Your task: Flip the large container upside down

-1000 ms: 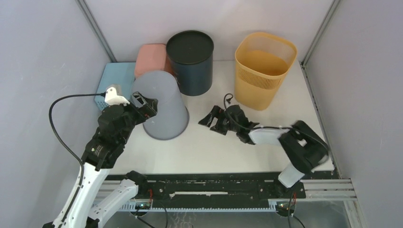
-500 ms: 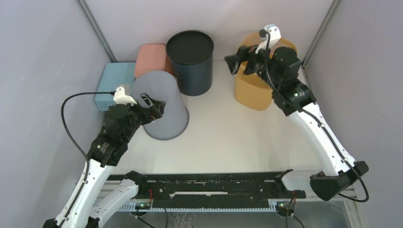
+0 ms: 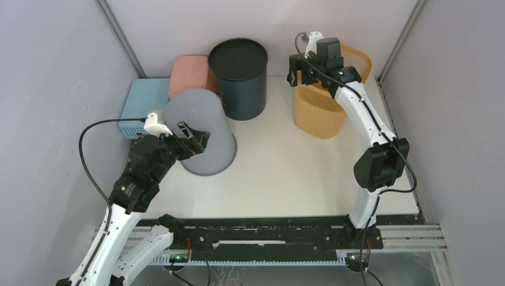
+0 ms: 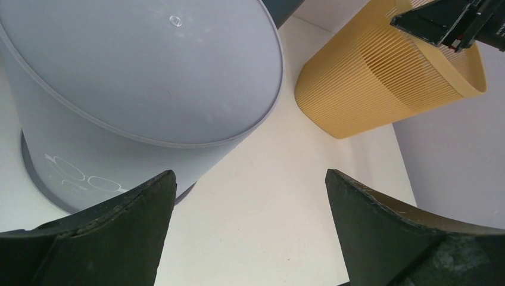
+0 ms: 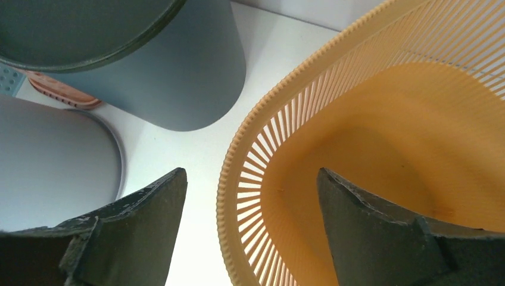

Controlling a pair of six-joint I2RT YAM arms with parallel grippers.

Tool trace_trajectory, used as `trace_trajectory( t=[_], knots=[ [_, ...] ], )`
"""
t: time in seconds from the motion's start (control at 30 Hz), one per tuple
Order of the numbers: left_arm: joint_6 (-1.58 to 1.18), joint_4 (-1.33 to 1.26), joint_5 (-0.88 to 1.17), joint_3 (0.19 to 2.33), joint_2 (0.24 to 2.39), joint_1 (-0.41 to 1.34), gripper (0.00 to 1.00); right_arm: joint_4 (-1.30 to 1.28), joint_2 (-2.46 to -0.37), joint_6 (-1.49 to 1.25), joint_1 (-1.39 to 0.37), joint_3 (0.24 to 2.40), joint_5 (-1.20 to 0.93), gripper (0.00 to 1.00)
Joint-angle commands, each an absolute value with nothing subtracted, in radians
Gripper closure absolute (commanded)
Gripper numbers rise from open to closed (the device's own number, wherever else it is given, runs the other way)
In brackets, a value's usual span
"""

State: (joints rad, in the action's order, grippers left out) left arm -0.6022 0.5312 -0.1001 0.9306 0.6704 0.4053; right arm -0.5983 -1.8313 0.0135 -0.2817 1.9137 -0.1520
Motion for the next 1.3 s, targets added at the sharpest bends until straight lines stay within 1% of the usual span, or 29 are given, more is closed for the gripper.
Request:
trace_trajectory(
  t=[0.0,0.23,0.27,0.4,0.47,0.5,0.53,0.57,0.6,0.67,0.8,0.9,1.07,1.17,1.27],
  knots=[
    [-0.597,0.479,-0.078,0.900,0.667,0.400,0.00,-0.702,-1.824,0.062,-0.293,2.004,-0.156,0.14],
    [-0.602,0.468,-0.068,0.887,0.675,0.400,0.00,-0.895,-1.890,0.122,-0.364,2.052,0.090,0.29],
    [-0.603,0.466,-0.067,0.885,0.676,0.400,0.00,-0.916,-1.898,0.128,-0.372,2.062,0.111,0.30],
    [-0.606,0.465,-0.061,0.889,0.686,0.400,0.00,-1.036,-1.974,0.144,-0.391,2.167,0.148,0.39],
    [-0.607,0.465,-0.061,0.889,0.683,0.400,0.00,-1.067,-2.003,0.137,-0.389,2.206,0.152,0.48],
    [-0.607,0.466,-0.063,0.889,0.681,0.400,0.00,-1.074,-2.012,0.136,-0.390,2.215,0.146,0.54],
    [-0.607,0.468,-0.065,0.890,0.678,0.400,0.00,-1.079,-2.019,0.134,-0.389,2.219,0.142,0.63],
    [-0.607,0.472,-0.067,0.890,0.677,0.400,0.00,-1.081,-2.019,0.128,-0.389,2.217,0.144,0.83],
    [-0.608,0.474,-0.067,0.890,0.675,0.400,0.00,-1.083,-2.019,0.123,-0.388,2.214,0.141,0.94],
    [-0.607,0.474,-0.068,0.887,0.672,0.400,0.00,-1.081,-2.010,0.112,-0.388,2.203,0.122,1.00],
    [-0.609,0.473,-0.064,0.888,0.673,0.401,0.00,-1.058,-1.944,0.069,-0.374,2.170,0.028,1.00],
    [-0.608,0.475,-0.064,0.887,0.671,0.401,0.00,-1.019,-1.845,-0.015,-0.343,2.129,-0.121,1.00],
    [-0.608,0.475,-0.067,0.885,0.660,0.400,0.00,-0.820,-1.601,-0.179,-0.273,1.909,-0.445,1.00],
    [-0.610,0.474,-0.061,0.883,0.658,0.401,0.00,-0.671,-1.489,-0.323,-0.177,1.757,-0.643,1.00],
    [-0.612,0.474,-0.058,0.879,0.651,0.400,0.00,-0.420,-1.381,-0.519,-0.074,1.564,-0.847,1.00]
  ],
)
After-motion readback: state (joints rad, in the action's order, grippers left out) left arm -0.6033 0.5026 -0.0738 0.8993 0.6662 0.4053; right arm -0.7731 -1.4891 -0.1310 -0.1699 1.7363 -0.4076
